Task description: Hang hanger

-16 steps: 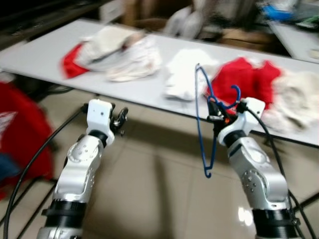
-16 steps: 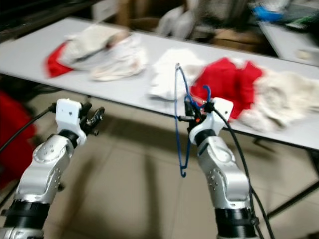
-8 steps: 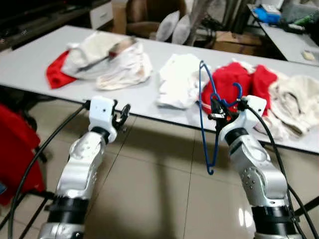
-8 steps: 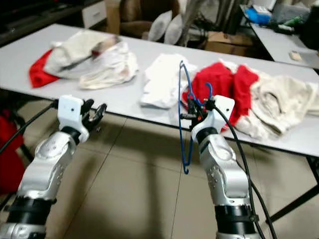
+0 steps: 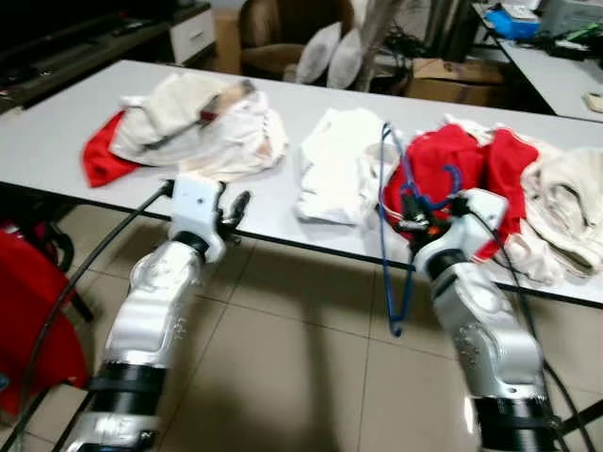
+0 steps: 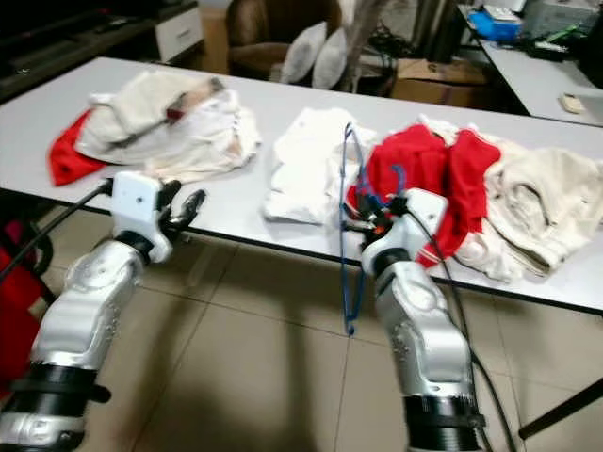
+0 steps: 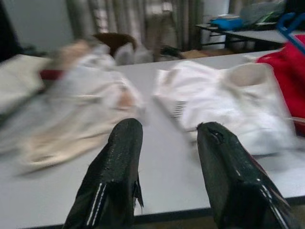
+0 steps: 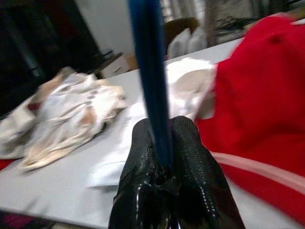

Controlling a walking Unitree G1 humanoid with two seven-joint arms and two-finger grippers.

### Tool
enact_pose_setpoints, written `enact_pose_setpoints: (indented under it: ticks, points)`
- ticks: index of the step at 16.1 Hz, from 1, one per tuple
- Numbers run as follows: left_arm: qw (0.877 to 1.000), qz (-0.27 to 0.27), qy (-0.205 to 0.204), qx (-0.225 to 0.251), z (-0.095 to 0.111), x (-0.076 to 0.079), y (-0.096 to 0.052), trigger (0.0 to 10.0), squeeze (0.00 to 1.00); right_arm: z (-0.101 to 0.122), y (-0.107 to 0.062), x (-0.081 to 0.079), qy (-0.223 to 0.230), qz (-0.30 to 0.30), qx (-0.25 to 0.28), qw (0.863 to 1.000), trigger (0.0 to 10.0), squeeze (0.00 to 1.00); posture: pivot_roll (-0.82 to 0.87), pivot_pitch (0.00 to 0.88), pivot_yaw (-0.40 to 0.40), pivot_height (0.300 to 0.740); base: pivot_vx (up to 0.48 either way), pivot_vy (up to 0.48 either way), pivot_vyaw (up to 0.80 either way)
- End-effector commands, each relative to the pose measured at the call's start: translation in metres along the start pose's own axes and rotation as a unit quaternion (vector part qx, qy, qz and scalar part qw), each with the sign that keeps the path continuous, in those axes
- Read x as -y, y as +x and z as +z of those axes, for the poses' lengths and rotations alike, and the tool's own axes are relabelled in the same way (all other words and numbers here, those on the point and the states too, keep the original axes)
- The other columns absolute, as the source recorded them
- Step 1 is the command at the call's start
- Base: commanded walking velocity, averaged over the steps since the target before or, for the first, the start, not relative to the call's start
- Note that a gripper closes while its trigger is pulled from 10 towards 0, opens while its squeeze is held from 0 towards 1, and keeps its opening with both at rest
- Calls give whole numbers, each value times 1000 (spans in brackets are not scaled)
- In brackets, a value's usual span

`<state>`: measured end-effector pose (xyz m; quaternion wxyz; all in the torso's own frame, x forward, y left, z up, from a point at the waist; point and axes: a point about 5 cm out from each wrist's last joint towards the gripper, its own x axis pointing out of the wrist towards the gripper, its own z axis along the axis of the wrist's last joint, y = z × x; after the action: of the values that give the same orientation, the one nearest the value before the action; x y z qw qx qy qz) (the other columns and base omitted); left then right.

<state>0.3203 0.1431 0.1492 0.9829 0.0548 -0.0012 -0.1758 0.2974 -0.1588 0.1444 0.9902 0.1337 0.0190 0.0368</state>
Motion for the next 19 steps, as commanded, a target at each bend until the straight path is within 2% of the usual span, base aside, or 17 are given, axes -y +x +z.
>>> enact_pose_setpoints:
  ticks: [1, 4, 19]
  points:
    - [1000, -1, 9, 3, 5, -3, 1, 10000, 0, 5, 1, -2, 0, -2, 10, 1000, 10000, 0, -80, 0, -11, 740, 345, 0, 0]
    - [1000, -3, 12, 2, 7, -4, 1, 10000, 0, 4, 2, -3, 0, -1, 4, 1000, 10000, 0, -77, 3, -14, 740, 346, 0, -465]
    - [1000, -1, 11, 2, 7, -4, 0, 10000, 0, 5, 1, -3, -7, 0, 6, 1000, 10000, 0, -78, 9, -23, 740, 344, 0, 0]
